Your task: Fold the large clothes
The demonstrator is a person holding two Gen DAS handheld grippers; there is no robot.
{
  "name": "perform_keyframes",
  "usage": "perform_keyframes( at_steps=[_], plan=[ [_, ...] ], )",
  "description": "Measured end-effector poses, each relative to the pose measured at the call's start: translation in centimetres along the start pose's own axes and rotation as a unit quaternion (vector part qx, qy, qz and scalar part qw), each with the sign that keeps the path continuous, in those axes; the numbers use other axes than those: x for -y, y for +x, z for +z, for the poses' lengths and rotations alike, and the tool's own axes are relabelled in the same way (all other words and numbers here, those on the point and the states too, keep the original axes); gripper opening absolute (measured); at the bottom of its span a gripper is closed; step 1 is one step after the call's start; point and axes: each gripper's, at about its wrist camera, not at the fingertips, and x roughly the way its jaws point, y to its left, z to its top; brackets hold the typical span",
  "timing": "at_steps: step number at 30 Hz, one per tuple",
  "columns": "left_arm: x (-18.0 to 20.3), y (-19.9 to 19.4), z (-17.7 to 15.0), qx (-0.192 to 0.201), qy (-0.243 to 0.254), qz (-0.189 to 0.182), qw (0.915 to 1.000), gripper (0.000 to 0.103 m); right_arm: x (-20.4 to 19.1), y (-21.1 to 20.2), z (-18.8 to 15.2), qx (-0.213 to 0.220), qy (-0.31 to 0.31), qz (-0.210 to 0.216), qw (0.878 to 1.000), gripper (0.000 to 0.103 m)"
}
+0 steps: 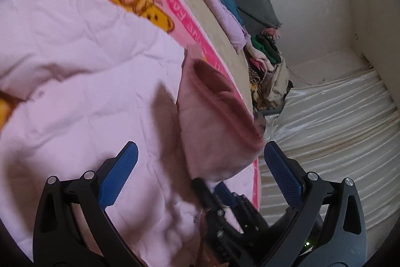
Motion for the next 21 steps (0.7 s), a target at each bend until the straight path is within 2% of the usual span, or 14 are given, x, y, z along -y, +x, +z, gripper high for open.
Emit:
perform_keyframes(
  at_steps=[4, 9, 11, 13, 15, 16, 18, 21],
  plan=[
    [-1.2, 1.5, -0.4, -0.025, -0.013, -0.001, 0.9996, 0.094, -0.1, -0.2, -0.6, -0.029, 0.013, 0.039, 0.999, 0.055],
    [-2.6, 3.7, -1.5, -0.051, -0.014, 0.036, 0.998, 0.094, 2.1, -3.6, -1.1, -0.018, 0.038, 0.042, 0.998, 0.056],
    [-2.1, 4.2, -1.8, -0.047, 0.009, 0.047, 0.9978, 0.093, 3.4, -5.1, -1.4, -0.009, 0.049, 0.034, 0.998, 0.057],
    [-1.2, 4.5, -2.1, -0.038, 0.04, 0.063, 0.9965, 0.078, 5.1, -6.4, -1.8, -0.002, 0.059, 0.016, 0.998, 0.058],
    [-0.4, 5.3, -2.6, -0.037, 0.076, 0.09, 0.9924, 0.044, 7.1, -7.8, -2.3, 0.006, 0.071, -0.003, 0.997, 0.058],
    [-0.2, 5.7, -2.9, -0.037, 0.093, 0.099, 0.99, 0.04, 8.2, -8.5, -2.7, 0.007, 0.079, -0.015, 0.997, 0.058],
    [0.5, 6.1, -3.7, -0.034, 0.128, 0.106, 0.9856, 0.025, 10.0, -9.5, -3.2, 0.007, 0.096, -0.03, 0.995, 0.058],
    [2.8, 5.8, -4.8, -0.024, 0.187, 0.112, 0.9757, 0.014, 13.1, -10.8, -3.8, 0.016, 0.122, -0.057, 0.991, 0.058]
  ],
)
